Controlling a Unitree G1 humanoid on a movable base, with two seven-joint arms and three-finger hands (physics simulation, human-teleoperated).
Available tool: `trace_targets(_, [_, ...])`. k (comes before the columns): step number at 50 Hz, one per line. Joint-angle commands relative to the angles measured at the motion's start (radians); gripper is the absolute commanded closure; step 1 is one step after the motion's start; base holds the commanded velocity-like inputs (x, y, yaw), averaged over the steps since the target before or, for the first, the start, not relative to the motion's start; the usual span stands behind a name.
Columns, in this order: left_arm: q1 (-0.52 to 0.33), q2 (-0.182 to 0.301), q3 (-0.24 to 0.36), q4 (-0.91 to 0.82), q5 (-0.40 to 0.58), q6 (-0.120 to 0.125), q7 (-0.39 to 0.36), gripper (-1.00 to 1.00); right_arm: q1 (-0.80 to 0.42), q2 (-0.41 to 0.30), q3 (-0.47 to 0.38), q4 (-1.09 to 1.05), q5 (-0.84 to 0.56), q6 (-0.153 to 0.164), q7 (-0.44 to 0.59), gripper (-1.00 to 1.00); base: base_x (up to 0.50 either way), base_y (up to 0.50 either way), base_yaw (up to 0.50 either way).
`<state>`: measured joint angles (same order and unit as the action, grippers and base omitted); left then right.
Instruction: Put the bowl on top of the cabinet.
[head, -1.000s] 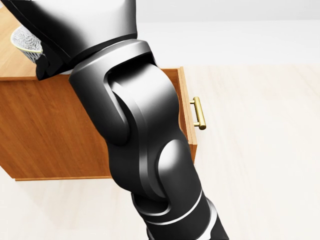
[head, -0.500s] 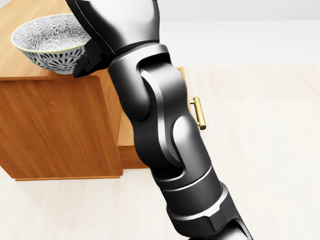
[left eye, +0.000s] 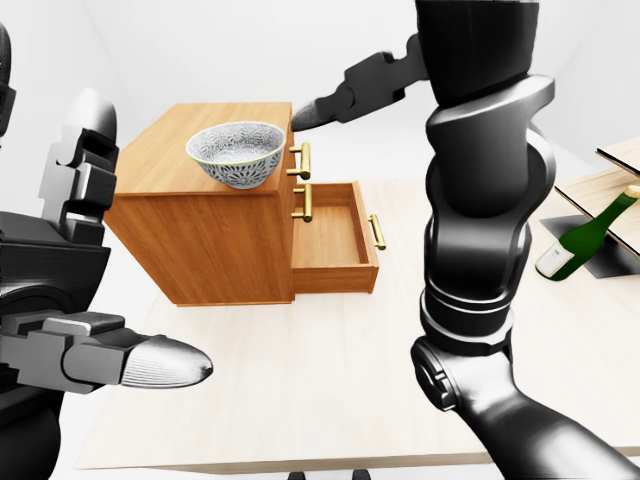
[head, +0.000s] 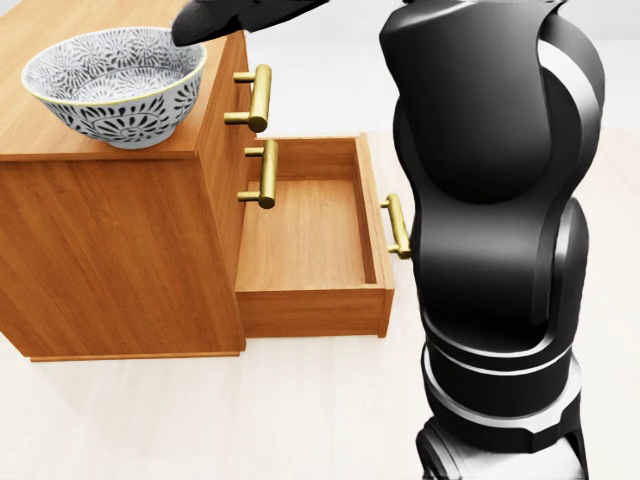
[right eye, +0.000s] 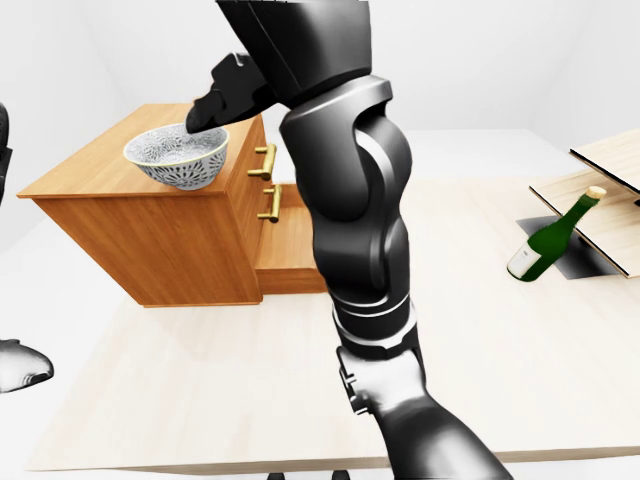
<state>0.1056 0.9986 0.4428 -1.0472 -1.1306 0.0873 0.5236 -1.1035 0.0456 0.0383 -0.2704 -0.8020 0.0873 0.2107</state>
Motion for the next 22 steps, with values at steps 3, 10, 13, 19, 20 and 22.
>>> trace_targets(3, [0.004, -0.002, -0.011, 0.000, 0.013, 0.000, 0.000, -1.00, -0.019, -0.175, -0.093, -0.266, 0.203, 0.000, 0.077, -1.00, 0.00, 0.00, 0.00])
trace_targets(10, [0.003, -0.001, -0.011, 0.000, 0.012, 0.000, 0.000, -1.00, 0.048, -0.281, -0.149, -0.398, 0.336, 0.000, 0.053, -1.00, 0.00, 0.00, 0.00])
trace_targets(13, [0.005, 0.002, -0.006, 0.000, 0.007, 0.000, 0.000, -1.00, 0.078, -0.332, -0.189, -0.487, 0.404, 0.000, 0.054, -1.00, 0.00, 0.00, 0.00])
trace_targets(19, [0.004, 0.017, 0.006, 0.000, -0.012, 0.000, 0.000, -1.00, 0.134, -0.417, -0.278, -0.640, 0.553, 0.000, 0.028, -1.00, 0.00, 0.00, 0.00])
trace_targets(20, [0.005, 0.018, 0.008, 0.000, -0.013, 0.000, 0.000, -1.00, 0.146, -0.430, -0.293, -0.662, 0.581, 0.000, 0.020, -1.00, 0.00, 0.00, 0.00])
trace_targets(22, [0.008, 0.019, 0.010, 0.000, -0.013, 0.000, 0.000, -1.00, 0.174, -0.452, -0.331, -0.715, 0.641, 0.000, 0.004, -1.00, 0.00, 0.00, 0.00])
